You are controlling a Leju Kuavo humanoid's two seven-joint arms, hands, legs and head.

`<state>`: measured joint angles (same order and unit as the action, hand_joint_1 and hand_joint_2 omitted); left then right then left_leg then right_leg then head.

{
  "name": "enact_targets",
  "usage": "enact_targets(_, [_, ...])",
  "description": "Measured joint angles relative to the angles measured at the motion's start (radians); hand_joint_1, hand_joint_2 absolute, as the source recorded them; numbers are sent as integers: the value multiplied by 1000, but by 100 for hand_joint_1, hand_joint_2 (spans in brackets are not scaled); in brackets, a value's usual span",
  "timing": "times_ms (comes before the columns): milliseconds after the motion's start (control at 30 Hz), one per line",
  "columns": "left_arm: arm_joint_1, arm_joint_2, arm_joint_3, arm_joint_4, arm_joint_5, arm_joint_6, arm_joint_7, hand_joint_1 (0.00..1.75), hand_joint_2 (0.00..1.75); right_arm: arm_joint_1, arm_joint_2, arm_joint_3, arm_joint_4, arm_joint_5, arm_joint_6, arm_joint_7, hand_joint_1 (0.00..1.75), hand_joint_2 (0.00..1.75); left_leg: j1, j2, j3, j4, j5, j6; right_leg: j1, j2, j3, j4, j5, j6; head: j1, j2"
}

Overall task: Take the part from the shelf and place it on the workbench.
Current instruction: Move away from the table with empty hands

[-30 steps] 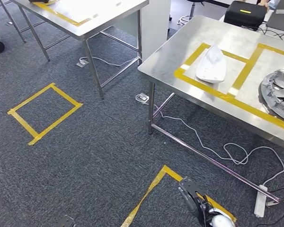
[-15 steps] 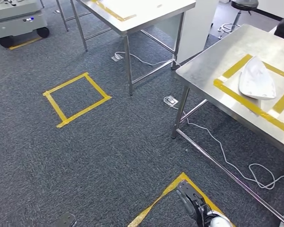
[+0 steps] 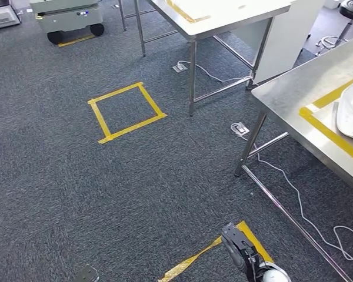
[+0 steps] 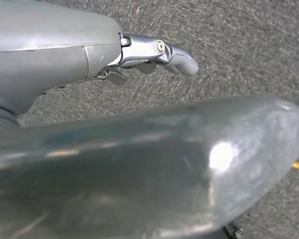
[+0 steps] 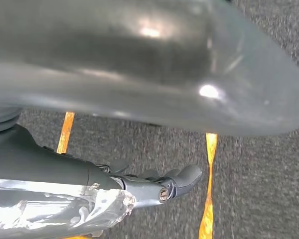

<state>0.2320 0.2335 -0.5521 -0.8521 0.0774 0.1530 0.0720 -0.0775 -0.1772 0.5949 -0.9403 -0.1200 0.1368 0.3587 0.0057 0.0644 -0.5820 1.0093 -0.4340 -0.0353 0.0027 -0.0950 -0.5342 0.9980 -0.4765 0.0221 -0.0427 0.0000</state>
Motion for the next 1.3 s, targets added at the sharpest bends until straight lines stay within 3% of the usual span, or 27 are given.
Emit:
enact_targets(33, [-2,1,-2,-1,2,0,0,0,0,0,0,-1,0,-1,0,0,0,0,-2,10,9,-20,1,7,4,-10,2,0,-2,5,1,0])
enact_targets(100, [-2,4,-10,-2,11,-1,-1,0,0,0,-1,-3,-2,-4,-1,1,0,0,-4,-12,5,-24,1,23,5,-27,6,-1,-6,14,3,0])
enact_targets(167, [-1,7,-19,-2,18,-1,-1,0,0,1,-2,-4,-6,-8,-1,2,0,0,-2,-35,4,-25,5,36,-1,5,-5,27,-30,24,4,0])
enact_targets(233, [-5,11,-26,-2,19,-1,-2,0,0,5,-4,-4,-8,-10,-2,3,0,0,-1,-58,2,-26,9,47,-4,65,-54,134,-90,30,6,0])
enact_targets(300, [-9,14,-31,-2,19,-1,-3,0,0,14,-8,-4,-8,-10,-3,5,0,0,-3,-85,-1,-26,10,52,-4,90,-120,268,-142,29,8,0])
enact_targets(333, [-10,15,-34,-2,20,-1,-3,0,0,18,-9,-4,-8,-10,-3,6,0,0,-3,-100,-1,-26,11,53,-3,94,-137,298,-144,27,8,0])
enact_targets(367, [-9,16,-37,-2,21,-1,-3,0,0,21,-11,-4,-9,-11,-3,6,0,0,-4,-115,-1,-26,12,52,-3,97,-135,288,-127,25,8,0])
enact_targets(400, [-9,17,-40,-2,22,-1,-4,0,0,22,-12,-4,-10,-11,-4,6,0,0,-4,-129,0,-25,12,51,-4,102,-113,239,-94,22,9,0])
enact_targets(467, [-9,19,-46,-2,27,-1,-6,0,0,24,-15,-5,-15,-13,-4,6,0,0,-4,-156,-1,-23,14,46,-9,142,-47,97,-29,20,9,0])
enact_targets(533, [-11,22,-50,-2,29,-1,-10,0,0,26,-19,-5,-20,-14,-4,7,0,0,-4,-179,-7,-22,18,36,-12,173,-9,20,-9,18,8,0])
enact_targets(600, [-8,25,-53,-2,31,-1,-13,0,0,29,-21,-5,-25,-15,-4,8,0,0,0,-200,-14,-24,25,23,-9,160,-4,14,-8,10,7,0])
enact_targets(633, [-6,26,-55,-2,32,-1,-14,0,0,29,-21,-5,-28,-15,-4,8,0,0,1,-193,-17,-22,25,18,-9,149,-3,12,-4,3,7,0])
enact_targets(667, [-5,27,-57,-2,33,-1,-14,0,0,29,-22,-6,-31,-15,-5,8,0,0,0,-172,-25,-9,14,13,-9,138,-2,8,-1,-3,5,0])
enact_targets(700, [-6,28,-59,-2,33,-1,-15,0,0,30,-23,-6,-34,-15,-5,7,0,0,-1,-143,-41,24,-8,9,-10,125,-1,5,2,-9,3,0])
enact_targets(767, [-12,28,-62,-2,33,-1,-15,0,0,34,-28,-7,-37,-15,-6,7,0,0,-3,-90,-99,148,-76,3,-7,97,-2,2,3,-16,0,0])
enact_targets(833, [-15,29,-66,-2,35,-1,-16,0,0,41,-32,-7,-41,-16,-6,8,0,0,0,-79,-150,257,-116,-2,-5,66,-3,2,2,-18,0,0])
enact_targets(867, [-15,29,-68,-2,36,-1,-16,0,0,44,-33,-7,-44,-16,-6,9,0,0,1,-77,-152,264,-109,-4,-5,51,-3,2,1,-18,0,0])
enact_targets(933, [-14,32,-72,-2,41,1,-18,0,0,48,-35,-7,-57,-20,-7,12,0,0,2,-59,-98,171,-54,-4,-5,26,-1,2,-1,-15,0,0])
enact_targets(1000, [-18,33,-75,-2,50,5,-20,0,0,51,-42,-7,-73,-24,-7,16,0,0,-1,-7,-23,40,-9,-2,1,5,-1,6,-8,-6,0,0])
enact_targets(1033, [-21,34,-77,-2,53,6,-21,0,0,53,-46,-7,-81,-25,-8,18,0,0,-3,10,-3,1,-2,2,4,-6,1,7,-12,-1,1,0])
enact_targets(1067, [-23,34,-78,-2,56,8,-22,0,0,56,-49,-7,-88,-26,-8,20,0,0,-5,14,5,-16,-3,7,7,-18,4,8,-16,5,2,0])
enact_targets(1100, [-22,35,-81,-2,59,9,-23,0,0,57,-52,-7,-97,-27,-8,22,0,0,-6,0,3,-18,-3,15,7,-30,7,8,-18,9,4,0])
enact_targets(1133, [-20,36,-83,-1,63,10,-24,0,0,59,-54,-7,-106,-29,-8,25,0,0,-6,-12,3,-19,-2,21,5,-33,11,8,-21,14,6,0])
enact_targets(1200, [-18,39,-89,-1,69,13,-24,0,0,63,-57,-6,-126,-31,-8,31,0,0,-3,-35,3,-21,1,34,0,10,-4,47,-51,24,8,0])
enact_targets(1267, [-22,40,-93,-1,72,15,-25,0,0,72,-63,-5,-140,-33,-7,38,0,0,-2,-61,2,-22,3,43,-3,72,-61,170,-113,29,11,0])
enact_targets(1300, [-24,41,-95,-1,72,16,-25,0,0,79,-67,-4,-145,-35,-7,41,0,0,-3,-76,1,-22,4,45,-3,86,-98,244,-142,28,12,0])
